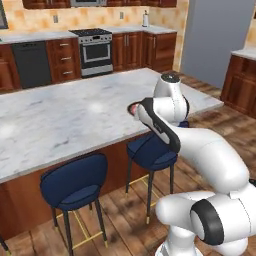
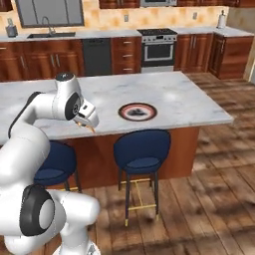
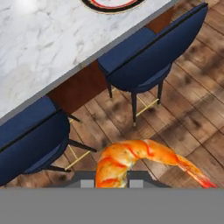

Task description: Take the cheese, shrimp, and corn from the fridge and place them on the plate on the dining counter to create an appetizer plate.

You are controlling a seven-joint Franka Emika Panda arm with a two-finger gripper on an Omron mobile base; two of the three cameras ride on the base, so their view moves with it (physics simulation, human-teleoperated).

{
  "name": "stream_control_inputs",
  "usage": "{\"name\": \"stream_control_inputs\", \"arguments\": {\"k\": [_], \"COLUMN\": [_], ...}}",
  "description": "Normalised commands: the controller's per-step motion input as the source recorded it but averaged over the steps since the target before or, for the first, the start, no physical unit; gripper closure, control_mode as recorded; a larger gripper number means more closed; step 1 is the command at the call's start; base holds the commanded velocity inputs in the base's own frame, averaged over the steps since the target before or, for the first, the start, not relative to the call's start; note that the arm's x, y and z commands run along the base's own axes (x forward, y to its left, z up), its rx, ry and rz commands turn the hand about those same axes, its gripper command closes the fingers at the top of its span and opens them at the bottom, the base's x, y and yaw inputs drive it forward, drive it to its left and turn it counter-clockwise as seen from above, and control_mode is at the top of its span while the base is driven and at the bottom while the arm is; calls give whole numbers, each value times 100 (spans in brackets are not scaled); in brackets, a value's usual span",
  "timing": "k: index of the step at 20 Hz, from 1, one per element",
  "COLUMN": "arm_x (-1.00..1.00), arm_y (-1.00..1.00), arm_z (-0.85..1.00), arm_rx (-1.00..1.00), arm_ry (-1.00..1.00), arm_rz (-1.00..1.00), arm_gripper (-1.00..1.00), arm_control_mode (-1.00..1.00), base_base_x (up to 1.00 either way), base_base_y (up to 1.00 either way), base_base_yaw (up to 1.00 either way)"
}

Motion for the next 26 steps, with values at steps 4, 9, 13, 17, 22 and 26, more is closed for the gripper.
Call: {"name": "stream_control_inputs", "arguments": {"k": [4, 9, 13, 17, 22, 26], "arm_x": [0, 0, 0, 0, 75, 100], "arm_y": [0, 0, 0, 0, -31, -38], "arm_z": [0, 0, 0, 0, -40, -84], "arm_rx": [0, 0, 0, 0, 0, 0], "arm_ry": [0, 0, 0, 0, 11, 19], "arm_rz": [0, 0, 0, 0, 23, 22], "arm_gripper": [100, 100, 100, 100, 100, 100], "arm_control_mode": [100, 100, 100, 100, -100, -100], "base_base_x": [66, 70, 83, 100, 18, 0], "base_base_y": [-93, -87, -79, -66, -8, 0], "base_base_yaw": [45, 47, 47, 38, 6, 0]}}
